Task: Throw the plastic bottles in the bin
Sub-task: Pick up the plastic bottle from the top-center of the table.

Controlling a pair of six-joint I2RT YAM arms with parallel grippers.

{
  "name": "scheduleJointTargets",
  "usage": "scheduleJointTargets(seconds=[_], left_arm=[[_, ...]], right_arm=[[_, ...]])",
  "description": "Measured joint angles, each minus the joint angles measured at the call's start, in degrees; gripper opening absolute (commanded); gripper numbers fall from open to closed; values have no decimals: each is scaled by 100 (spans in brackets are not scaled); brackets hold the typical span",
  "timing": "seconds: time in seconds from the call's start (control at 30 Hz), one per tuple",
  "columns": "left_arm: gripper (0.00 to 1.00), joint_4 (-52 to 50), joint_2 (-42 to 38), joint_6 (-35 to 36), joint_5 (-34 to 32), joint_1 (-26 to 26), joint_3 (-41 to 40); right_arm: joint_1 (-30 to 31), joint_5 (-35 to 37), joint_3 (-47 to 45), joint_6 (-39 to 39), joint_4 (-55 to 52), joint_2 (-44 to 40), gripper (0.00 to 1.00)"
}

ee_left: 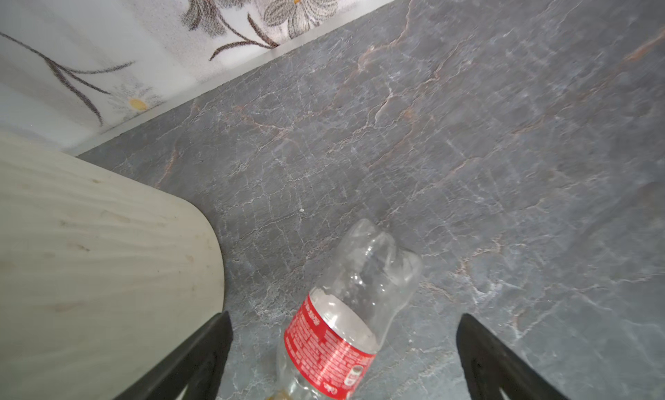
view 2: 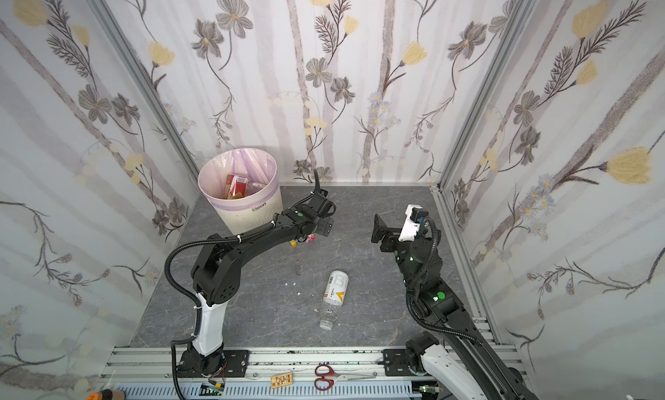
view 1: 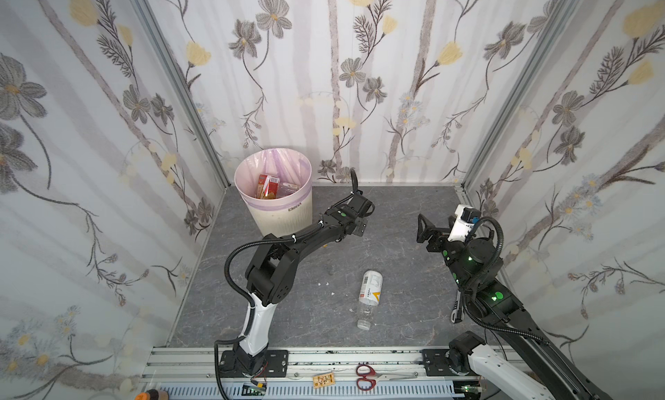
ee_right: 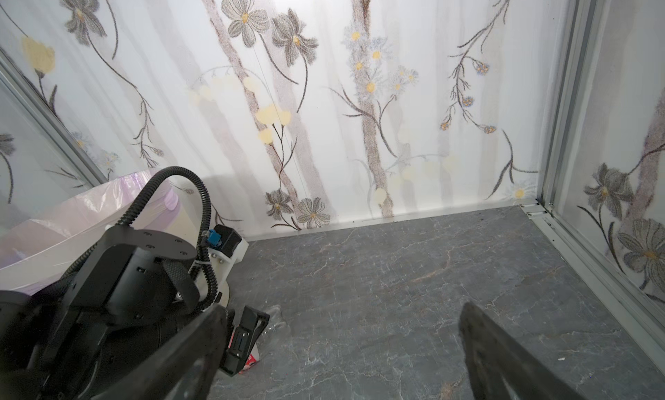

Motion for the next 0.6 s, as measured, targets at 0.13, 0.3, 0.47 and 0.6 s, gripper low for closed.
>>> scheduleJointTargets(seconds=[0.13, 0.3, 0.47, 0.6], left_arm=[[99, -319, 260, 192, 33, 57, 46], [94, -638, 439, 306, 166, 63, 48], [77, -732, 673, 332, 260, 120, 116], [69, -802, 839, 315, 365, 186, 190]], right_arm=[[-48, -20, -129, 63, 11, -146, 100], [-90, -125, -221, 68, 11, -197, 100], [-109, -175, -302, 111, 20, -216, 100], [-114, -254, -378, 155, 46, -313, 100]])
